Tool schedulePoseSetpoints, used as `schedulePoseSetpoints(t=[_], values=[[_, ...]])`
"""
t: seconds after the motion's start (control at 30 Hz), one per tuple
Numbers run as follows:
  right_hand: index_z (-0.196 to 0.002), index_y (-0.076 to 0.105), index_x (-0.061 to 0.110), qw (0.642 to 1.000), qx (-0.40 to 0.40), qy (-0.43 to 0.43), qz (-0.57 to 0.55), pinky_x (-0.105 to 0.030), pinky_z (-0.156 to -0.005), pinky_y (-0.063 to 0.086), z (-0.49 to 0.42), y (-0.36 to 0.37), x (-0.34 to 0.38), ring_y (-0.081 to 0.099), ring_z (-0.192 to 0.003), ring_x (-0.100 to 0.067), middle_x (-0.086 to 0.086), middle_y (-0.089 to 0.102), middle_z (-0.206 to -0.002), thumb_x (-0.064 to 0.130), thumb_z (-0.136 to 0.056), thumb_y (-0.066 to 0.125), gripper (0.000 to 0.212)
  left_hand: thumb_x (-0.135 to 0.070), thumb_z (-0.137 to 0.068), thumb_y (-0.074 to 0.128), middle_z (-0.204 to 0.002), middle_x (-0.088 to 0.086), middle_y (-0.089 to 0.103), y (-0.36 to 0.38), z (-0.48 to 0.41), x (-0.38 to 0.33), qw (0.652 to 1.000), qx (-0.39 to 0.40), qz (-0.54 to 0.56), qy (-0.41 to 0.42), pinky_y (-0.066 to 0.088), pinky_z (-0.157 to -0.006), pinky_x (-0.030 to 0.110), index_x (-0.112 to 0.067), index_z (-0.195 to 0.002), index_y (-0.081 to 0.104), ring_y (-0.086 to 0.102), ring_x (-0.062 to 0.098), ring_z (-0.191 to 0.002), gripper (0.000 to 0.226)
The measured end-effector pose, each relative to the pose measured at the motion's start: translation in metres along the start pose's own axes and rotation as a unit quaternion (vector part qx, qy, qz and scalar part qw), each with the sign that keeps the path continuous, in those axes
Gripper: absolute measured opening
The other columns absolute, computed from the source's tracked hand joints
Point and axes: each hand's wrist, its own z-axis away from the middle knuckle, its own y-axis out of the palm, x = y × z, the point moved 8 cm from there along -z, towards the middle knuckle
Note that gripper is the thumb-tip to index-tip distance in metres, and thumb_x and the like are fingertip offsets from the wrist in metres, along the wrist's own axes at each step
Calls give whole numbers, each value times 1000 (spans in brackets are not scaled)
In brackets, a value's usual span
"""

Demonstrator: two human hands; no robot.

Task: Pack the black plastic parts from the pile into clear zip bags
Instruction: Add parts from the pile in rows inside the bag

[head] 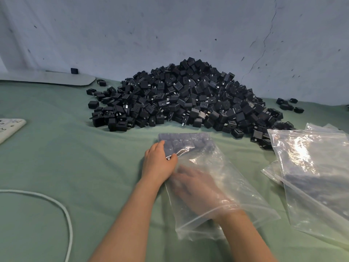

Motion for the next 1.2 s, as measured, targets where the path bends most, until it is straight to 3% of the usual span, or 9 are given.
schedulePoseSetpoints(t=[0.1,0.2,0.3,0.43,0.53,0.67,0.8,1.0,1.2], values=[[-127,50,36,997,71,-10,10,-24,-104,30,41,-6,12,42,-125,-15,13,46,-130,31,-95,47,32,-32,-89,54,-142,5,44,0,0,1,1000,-2,7,-8,31,-108,34,-12,-143,35,36,26,-131,60],[-114,64,33,990,67,-59,-105,-10,-96,33,84,-46,31,52,-109,7,21,62,-116,38,-96,44,27,-31,-89,54,-140,7,45,-1,0,-1,1000,-3,7,-9,32,-106,36,-11,-142,36,38,27,-129,60],[-106,66,35,959,62,-106,-254,-9,-88,42,103,-92,48,60,-99,10,26,68,-100,52,-91,45,31,-30,-89,54,-139,9,46,-1,1,0,1000,-3,7,-12,32,-106,36,-10,-141,36,38,29,-128,59],[-101,67,37,929,-115,-68,-346,-16,-79,52,66,-131,20,65,-88,5,21,70,-91,42,-89,48,23,-30,-89,57,-148,9,35,-1,2,0,1000,1,16,-17,28,-110,35,-9,-144,31,33,26,-134,65],[-111,64,28,928,-204,78,-302,-22,-90,47,14,-115,-32,60,-104,-1,15,67,-108,26,-95,50,22,-27,-89,56,-145,8,37,-3,2,1,998,-13,58,-25,31,-108,37,-8,-140,37,38,26,-130,58],[-135,52,19,951,-132,208,-185,-30,-107,33,-35,-59,-81,46,-127,-24,-5,49,-140,25,-96,49,39,-23,-89,56,-146,10,35,-6,3,-3,996,-38,74,-12,28,-109,34,-5,-141,36,37,26,-131,59],[-140,46,25,945,-138,266,-133,-41,-114,25,-56,-38,-94,36,-135,-29,-9,39,-147,31,-96,45,45,-27,-92,52,-153,11,23,-5,3,-15,999,-49,10,14,15,-113,31,-8,-143,31,21,26,-140,59],[-140,45,31,939,-167,278,-111,-43,-114,22,-99,-54,-102,32,-137,-31,-11,38,-148,26,-96,41,44,-34,-98,35,-159,0,11,6,-28,-50,981,-18,-173,90,1,-117,46,-19,-145,30,0,24,-146,50],[-138,46,35,933,-119,326,-98,-43,-112,27,-132,-54,-130,39,-130,-34,-12,45,-141,24,-95,43,45,-39,-100,27,-158,2,15,30,-42,-43,966,23,-240,92,5,-115,48,-19,-145,27,6,25,-145,49]])
